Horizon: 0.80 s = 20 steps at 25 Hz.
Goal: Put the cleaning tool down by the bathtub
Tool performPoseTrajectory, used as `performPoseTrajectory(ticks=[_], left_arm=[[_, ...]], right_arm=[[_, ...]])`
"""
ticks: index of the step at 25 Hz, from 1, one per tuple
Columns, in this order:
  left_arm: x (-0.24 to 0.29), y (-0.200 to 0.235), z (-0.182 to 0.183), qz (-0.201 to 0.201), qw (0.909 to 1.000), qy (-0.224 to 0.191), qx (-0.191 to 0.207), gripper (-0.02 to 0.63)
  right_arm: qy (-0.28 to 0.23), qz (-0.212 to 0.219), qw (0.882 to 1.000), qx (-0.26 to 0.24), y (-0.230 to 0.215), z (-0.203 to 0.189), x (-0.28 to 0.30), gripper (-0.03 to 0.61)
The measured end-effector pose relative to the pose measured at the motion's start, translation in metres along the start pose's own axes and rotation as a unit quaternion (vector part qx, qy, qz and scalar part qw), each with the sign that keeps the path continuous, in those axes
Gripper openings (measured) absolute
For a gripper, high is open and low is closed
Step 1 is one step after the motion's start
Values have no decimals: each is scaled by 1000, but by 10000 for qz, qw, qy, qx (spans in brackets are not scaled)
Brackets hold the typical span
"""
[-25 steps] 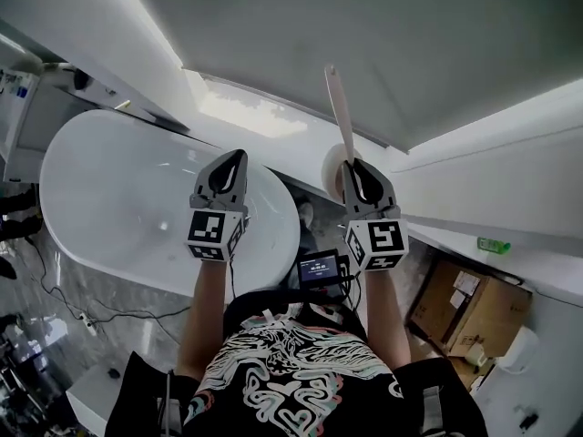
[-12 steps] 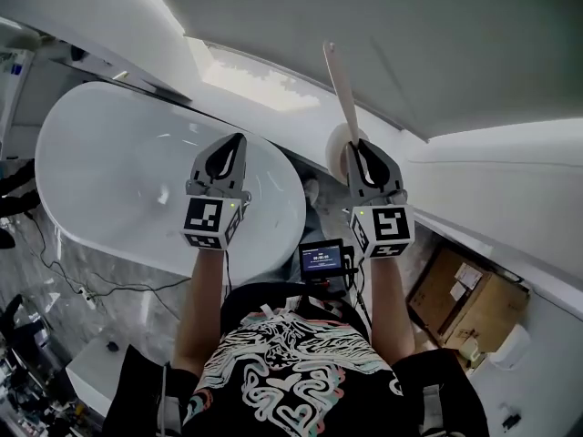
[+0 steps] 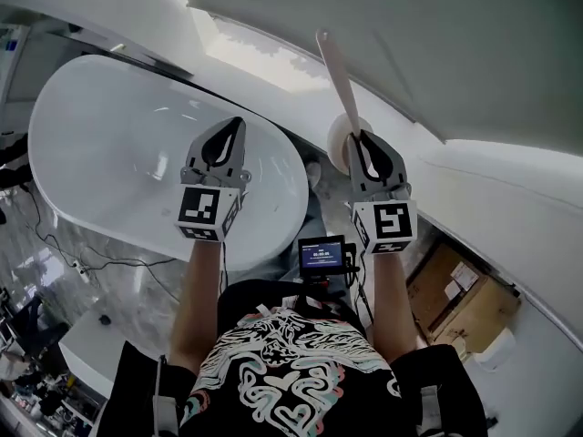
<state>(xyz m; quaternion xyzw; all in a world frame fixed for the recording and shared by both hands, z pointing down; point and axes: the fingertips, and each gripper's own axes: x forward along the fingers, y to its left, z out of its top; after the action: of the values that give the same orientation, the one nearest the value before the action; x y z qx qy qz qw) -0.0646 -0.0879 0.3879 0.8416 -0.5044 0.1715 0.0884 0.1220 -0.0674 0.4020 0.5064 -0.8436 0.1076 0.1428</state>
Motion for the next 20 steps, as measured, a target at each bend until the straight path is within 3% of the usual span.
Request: performPoseTrajectory(ticks=[15,20], left_arm=[[26,11,-15,14,9995,161,-260,17],[48,50,-3,-197,9970,393,-632,17]], right_arm=[[241,313,9984,-403,16,-4,33,64],[848,311,9949,-454,21,15,73,64]])
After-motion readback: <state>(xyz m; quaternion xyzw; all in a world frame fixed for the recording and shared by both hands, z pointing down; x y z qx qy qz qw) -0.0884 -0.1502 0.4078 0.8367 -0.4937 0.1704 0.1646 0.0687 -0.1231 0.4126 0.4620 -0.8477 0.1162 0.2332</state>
